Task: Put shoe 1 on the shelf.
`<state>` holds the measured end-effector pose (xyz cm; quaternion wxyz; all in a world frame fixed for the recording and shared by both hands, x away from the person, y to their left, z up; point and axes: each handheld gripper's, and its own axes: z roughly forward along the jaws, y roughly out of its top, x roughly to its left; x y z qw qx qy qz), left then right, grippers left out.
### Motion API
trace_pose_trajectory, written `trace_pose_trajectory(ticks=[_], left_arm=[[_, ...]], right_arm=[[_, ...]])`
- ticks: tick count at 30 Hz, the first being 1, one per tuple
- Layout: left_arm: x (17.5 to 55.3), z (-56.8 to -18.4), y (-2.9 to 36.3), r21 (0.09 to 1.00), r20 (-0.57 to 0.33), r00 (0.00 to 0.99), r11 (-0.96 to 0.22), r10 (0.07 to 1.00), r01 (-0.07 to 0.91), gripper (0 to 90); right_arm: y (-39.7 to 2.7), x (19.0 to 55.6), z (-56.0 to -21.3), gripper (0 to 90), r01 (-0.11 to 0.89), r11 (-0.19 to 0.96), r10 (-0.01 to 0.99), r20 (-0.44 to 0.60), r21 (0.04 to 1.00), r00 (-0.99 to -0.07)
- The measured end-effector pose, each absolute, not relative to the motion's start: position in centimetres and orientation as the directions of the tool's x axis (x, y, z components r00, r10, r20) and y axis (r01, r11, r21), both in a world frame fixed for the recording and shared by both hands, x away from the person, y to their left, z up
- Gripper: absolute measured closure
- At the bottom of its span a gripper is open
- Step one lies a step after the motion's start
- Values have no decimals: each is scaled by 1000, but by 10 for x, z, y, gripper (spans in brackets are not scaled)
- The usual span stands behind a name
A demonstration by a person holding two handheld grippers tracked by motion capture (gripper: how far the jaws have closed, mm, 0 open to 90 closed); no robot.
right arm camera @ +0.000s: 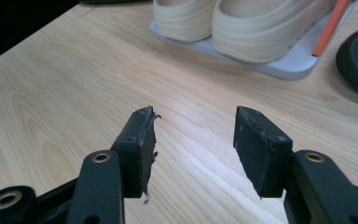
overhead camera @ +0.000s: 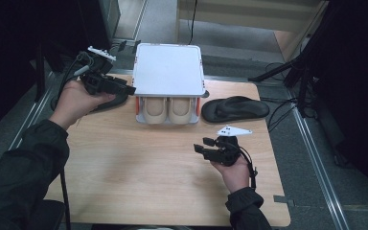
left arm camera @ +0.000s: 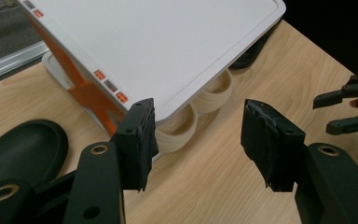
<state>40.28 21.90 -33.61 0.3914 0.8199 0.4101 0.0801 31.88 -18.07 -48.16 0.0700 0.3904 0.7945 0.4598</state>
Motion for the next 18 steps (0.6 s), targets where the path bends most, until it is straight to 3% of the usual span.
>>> trace_pose_trajectory(ticks=[18], left_arm=[[376,-365,261,707,-225,566,-267,793,655,473]], right_arm=[[-194,318,-488,492,527,273,655,246,805,-714]])
